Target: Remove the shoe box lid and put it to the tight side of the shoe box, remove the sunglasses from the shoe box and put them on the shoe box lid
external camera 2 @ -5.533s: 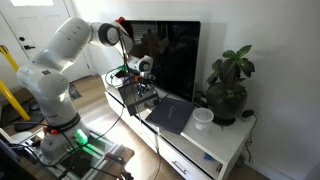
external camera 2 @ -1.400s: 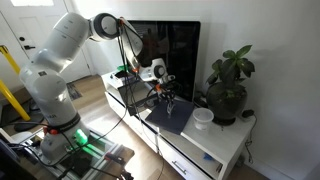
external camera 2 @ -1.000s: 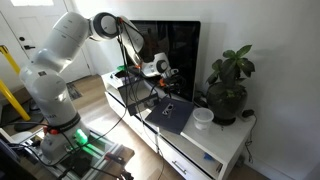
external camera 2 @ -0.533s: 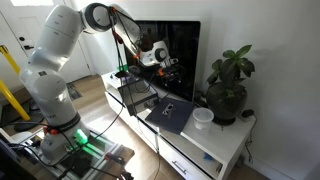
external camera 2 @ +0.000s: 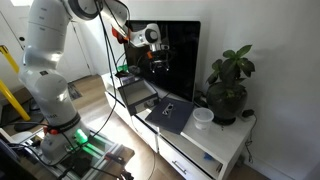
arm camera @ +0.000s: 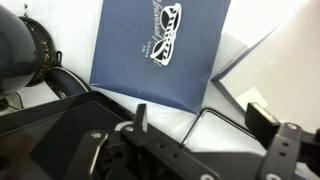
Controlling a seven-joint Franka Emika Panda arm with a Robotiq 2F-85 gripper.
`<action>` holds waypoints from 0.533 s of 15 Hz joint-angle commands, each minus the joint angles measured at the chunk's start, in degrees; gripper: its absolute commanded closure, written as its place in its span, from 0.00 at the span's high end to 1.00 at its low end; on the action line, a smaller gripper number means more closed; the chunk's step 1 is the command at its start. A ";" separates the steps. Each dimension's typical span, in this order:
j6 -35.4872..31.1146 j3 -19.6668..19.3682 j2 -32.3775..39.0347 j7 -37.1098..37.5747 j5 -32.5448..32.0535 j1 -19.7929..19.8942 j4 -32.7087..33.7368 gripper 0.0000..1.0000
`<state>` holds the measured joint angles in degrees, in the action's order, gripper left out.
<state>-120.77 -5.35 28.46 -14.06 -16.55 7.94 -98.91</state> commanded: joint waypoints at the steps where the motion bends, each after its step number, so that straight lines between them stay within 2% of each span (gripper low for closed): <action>1: 7.02 2.58 -6.59 0.70 5.09 -1.57 -3.08 1.00; 4: 6.26 4.26 -10.56 2.80 8.16 -3.20 -5.71 1.00; 8: 3.46 5.14 -14.73 6.57 9.11 -5.49 -9.73 1.00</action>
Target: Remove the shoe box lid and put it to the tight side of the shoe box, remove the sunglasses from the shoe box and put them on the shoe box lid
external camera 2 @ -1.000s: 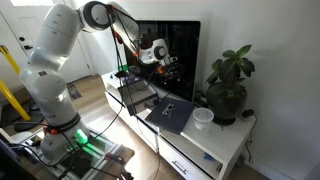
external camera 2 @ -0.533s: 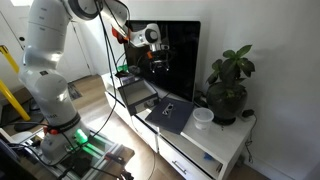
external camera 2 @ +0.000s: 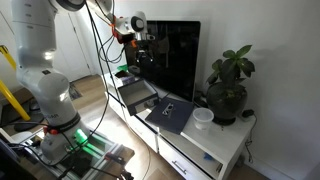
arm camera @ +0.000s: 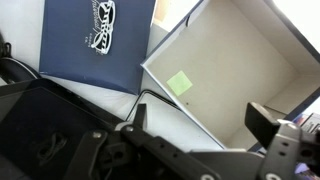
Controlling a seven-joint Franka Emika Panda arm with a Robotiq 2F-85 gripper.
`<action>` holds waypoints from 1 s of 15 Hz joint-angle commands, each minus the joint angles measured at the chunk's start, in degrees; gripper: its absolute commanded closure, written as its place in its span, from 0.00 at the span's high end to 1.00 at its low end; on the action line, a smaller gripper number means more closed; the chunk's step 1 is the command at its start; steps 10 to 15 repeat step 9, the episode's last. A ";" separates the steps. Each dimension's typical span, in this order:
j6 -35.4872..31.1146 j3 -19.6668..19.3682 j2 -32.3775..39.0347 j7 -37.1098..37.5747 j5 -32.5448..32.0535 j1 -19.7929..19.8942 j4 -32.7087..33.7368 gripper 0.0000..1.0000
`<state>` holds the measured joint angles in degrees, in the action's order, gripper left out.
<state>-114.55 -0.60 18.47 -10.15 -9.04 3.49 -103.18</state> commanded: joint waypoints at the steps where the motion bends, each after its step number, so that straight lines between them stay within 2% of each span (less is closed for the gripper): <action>1: -3.66 0.50 -5.68 4.04 1.36 -1.63 -6.65 1.00; 2: -1.01 0.09 -1.97 2.00 0.29 -1.33 -1.92 1.00; 6: -2.37 0.26 -3.99 3.60 0.27 -1.99 -4.53 1.00; 15: -2.50 0.24 -4.00 3.61 0.28 -1.94 -4.63 1.00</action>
